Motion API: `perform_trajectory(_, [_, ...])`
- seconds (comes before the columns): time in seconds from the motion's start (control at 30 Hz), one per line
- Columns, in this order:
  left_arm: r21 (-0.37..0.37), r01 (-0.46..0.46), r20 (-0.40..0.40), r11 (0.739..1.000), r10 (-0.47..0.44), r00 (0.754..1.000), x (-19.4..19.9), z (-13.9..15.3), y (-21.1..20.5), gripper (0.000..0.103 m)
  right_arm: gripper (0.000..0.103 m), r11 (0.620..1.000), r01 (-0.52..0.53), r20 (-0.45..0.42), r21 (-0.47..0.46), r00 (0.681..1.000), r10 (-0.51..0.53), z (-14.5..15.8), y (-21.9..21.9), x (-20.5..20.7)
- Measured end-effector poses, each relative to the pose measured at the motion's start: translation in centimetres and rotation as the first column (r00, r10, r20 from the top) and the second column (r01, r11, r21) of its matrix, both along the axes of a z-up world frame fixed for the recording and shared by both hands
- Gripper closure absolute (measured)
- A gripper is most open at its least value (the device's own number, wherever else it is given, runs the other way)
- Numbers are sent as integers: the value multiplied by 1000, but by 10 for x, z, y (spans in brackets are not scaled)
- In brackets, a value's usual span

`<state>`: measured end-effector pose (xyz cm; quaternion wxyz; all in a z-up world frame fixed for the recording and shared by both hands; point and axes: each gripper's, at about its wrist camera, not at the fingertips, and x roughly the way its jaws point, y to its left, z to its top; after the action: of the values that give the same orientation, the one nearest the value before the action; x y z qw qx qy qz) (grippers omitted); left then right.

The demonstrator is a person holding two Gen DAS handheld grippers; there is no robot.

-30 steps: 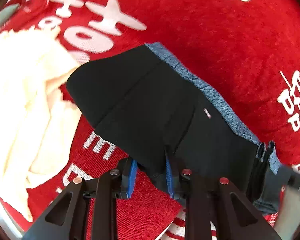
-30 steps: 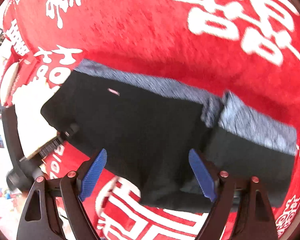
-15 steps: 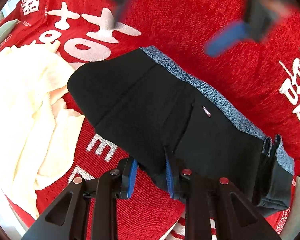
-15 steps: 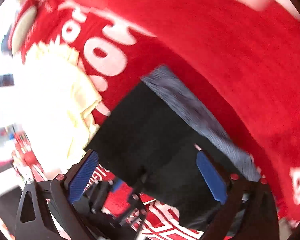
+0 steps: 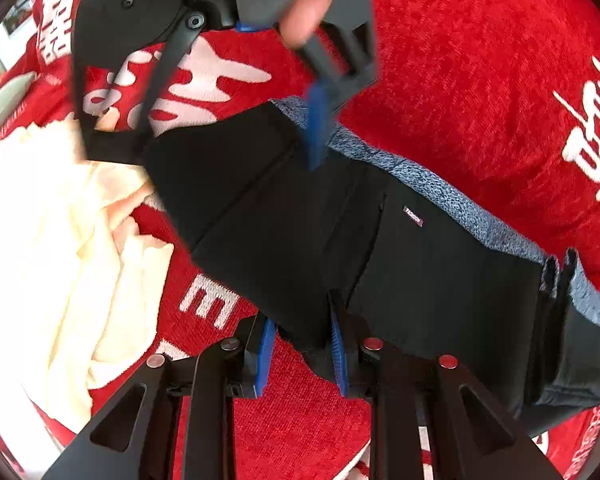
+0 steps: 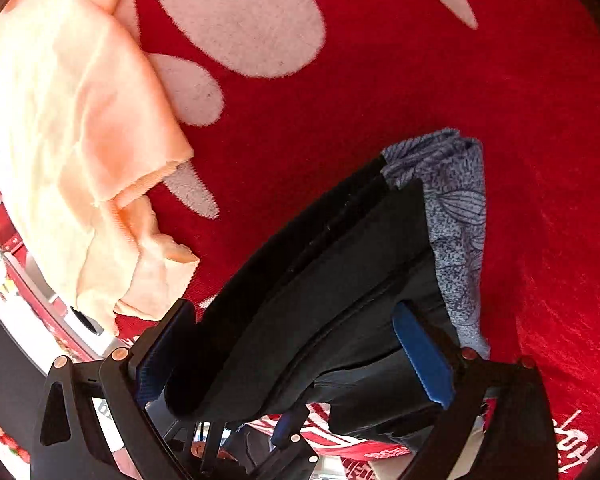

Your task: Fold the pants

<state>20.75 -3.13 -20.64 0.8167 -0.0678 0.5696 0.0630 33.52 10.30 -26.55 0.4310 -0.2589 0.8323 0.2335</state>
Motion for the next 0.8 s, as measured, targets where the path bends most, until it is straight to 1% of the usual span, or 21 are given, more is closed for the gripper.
perform_trajectory(0.03, [3,8,-2,1000,-8,1000,0,0,-3,77,56,1000,3,5,-3,1000,-3,2,-5,0])
perform_trajectory(0.1, [17,24,11,1000,-24,1000,0,5,-9,77,81,998,56,-5,41,998,-56,9,-12,3])
perform_trajectory(0.13, [20,31,16,999,-31,999,0,8,-14,77,84,996,57,17,74,998,-59,18,-18,3])
perform_trajectory(0.2, [19,40,25,999,-41,999,0,14,-18,77,86,990,74,42,122,996,-80,29,-28,1])
perform_trajectory(0.23, [17,49,34,999,-49,998,0,19,-22,77,87,980,104,59,169,992,-116,40,-40,1])
perform_trajectory(0.3, [15,66,50,998,-67,997,-2,28,-28,77,87,962,151,76,227,982,-172,55,-60,-2])
perform_trajectory(0.33, [17,78,62,997,-79,995,-3,34,-32,77,87,942,195,82,273,971,-225,66,-77,-3])
perform_trajectory(0.4, [24,111,90,994,-112,990,-6,48,-38,77,87,907,247,86,341,952,-292,83,-107,-3])
perform_trajectory(0.43, [24,125,102,992,-127,987,-7,54,-43,77,87,895,261,87,363,946,-312,90,-115,-2])
perform_trajectory(0.47, [19,140,114,990,-142,983,-7,62,-48,77,87,870,288,86,400,933,-349,100,-131,-4])
perform_trajectory(0.5, [16,155,125,988,-155,980,-8,68,-53,77,87,851,310,85,424,922,-378,107,-130,-8])
perform_trajectory(0.6, [21,215,158,976,-215,964,-11,89,-74,77,87,772,375,74,513,877,-475,132,-173,-13])
perform_trajectory(0.63, [24,245,170,969,-245,954,-14,98,-84,77,87,731,400,69,553,852,-518,143,-193,-19])
perform_trajectory(0.67, [27,265,178,964,-265,948,-15,103,-90,77,87,704,414,63,577,837,-543,151,-205,-15])
perform_trajectory(0.7, [31,287,185,958,-287,940,-18,109,-98,77,87,662,434,53,611,812,-581,161,-225,-19])
perform_trajectory(0.73, [37,314,192,949,-315,930,-21,116,-108,77,87,638,443,48,630,798,-601,166,-237,-22])
perform_trajectory(0.77, [44,344,198,938,-346,917,-25,122,-119,77,87,595,459,36,660,771,-636,172,-257,-30])
perform_trajectory(0.8, [51,369,203,928,-371,906,-28,128,-129,77,87,561,472,25,680,750,-661,177,-272,-36])
